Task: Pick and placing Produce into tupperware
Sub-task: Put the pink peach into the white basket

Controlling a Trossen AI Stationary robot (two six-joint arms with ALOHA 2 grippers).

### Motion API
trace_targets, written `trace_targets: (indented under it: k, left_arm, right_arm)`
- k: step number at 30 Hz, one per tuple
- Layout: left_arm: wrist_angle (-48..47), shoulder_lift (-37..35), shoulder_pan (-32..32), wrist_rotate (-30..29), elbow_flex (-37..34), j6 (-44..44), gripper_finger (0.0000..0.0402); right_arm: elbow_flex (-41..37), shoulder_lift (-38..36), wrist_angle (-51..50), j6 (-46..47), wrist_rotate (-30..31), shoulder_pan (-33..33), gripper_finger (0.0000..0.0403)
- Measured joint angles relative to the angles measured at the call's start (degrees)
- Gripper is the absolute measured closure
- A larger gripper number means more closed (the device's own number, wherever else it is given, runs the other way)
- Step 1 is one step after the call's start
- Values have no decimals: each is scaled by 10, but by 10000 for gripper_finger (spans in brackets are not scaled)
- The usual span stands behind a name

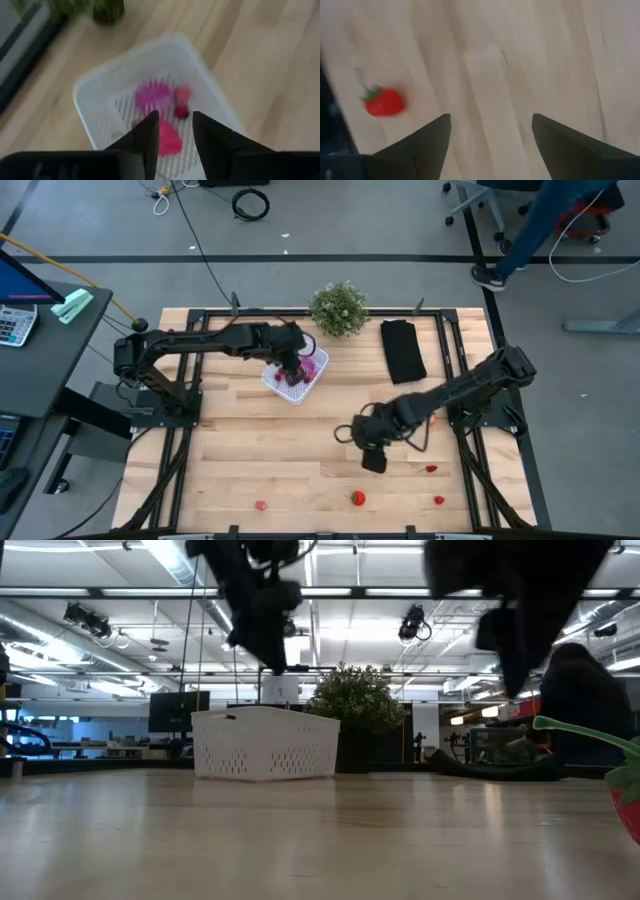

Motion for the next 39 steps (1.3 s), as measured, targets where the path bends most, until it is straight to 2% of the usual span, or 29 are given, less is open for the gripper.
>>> trace_targets:
  k: [4, 8, 11, 14, 16, 19, 22, 29, 33, 39]
  left_arm:
    - [-43, 0, -15, 0, 81, 3, 290]
    - [-71, 0, -40, 0, 136, 4, 296]
    - [-93, 0, -63, 0, 162, 4, 296]
    - [-101, 0, -88, 0, 168, 4, 295]
    - [-111, 0, -105, 0, 168, 0, 295]
    - [-143, 0, -130, 0, 167, -5, 294]
    - [-165, 0, -152, 0, 165, -6, 294]
    - [-169, 0, -188, 0, 164, -7, 294]
    - [-169, 0, -197, 0, 164, -7, 294]
    - [-168, 0, -200, 0, 164, -7, 294]
  right_arm:
    - [-21, -5, -45, 114, 63, 49, 132]
    - [-34, -5, -146, 249, 169, 85, 148]
    - [-46, -5, -228, 350, 206, 94, 160]
    - [-64, -5, -263, 411, 193, 94, 170]
    - [-82, -10, -260, 432, 158, 89, 174]
    - [-111, -22, -256, 439, 98, 77, 174]
    - [-145, -42, -257, 438, 68, 62, 172]
    - [-223, -101, -250, 435, 46, 30, 171]
    - [-272, -127, -206, 457, 23, 20, 171]
    - [-329, -140, -129, 473, 23, 19, 171]
